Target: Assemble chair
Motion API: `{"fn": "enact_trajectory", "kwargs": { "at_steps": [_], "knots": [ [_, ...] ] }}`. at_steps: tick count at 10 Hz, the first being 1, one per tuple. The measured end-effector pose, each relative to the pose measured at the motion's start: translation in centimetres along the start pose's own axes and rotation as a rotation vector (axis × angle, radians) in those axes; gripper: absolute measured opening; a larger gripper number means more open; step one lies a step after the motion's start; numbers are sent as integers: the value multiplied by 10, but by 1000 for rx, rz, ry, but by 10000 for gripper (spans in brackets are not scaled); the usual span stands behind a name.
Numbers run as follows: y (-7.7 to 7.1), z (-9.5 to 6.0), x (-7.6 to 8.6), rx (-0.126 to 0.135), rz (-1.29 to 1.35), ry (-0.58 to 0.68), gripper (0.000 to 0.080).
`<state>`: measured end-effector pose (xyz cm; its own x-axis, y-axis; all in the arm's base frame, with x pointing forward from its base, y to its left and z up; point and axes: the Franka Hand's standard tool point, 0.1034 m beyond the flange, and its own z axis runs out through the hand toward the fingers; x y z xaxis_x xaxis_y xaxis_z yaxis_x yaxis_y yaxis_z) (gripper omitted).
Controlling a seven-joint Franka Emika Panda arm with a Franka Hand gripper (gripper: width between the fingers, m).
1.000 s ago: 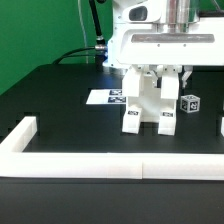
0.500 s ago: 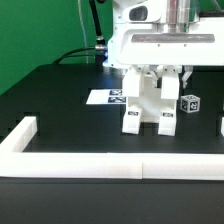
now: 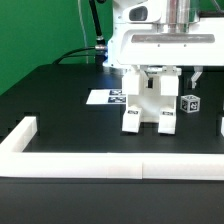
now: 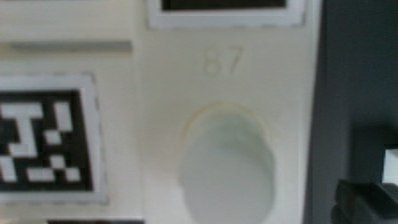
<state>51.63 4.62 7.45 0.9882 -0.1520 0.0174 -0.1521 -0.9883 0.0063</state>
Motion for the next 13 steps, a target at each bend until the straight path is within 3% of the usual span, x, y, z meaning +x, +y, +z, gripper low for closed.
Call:
{"fn": "enact_trajectory", "kwargs": {
  "at_steps": [6, 9, 13],
  "knots": [
    [0, -4, 0, 2, 0, -7, 649],
    [-5, -25, 2, 21, 7, 0, 649],
    [-30, -56, -6, 51, 50, 5, 649]
  ]
}}
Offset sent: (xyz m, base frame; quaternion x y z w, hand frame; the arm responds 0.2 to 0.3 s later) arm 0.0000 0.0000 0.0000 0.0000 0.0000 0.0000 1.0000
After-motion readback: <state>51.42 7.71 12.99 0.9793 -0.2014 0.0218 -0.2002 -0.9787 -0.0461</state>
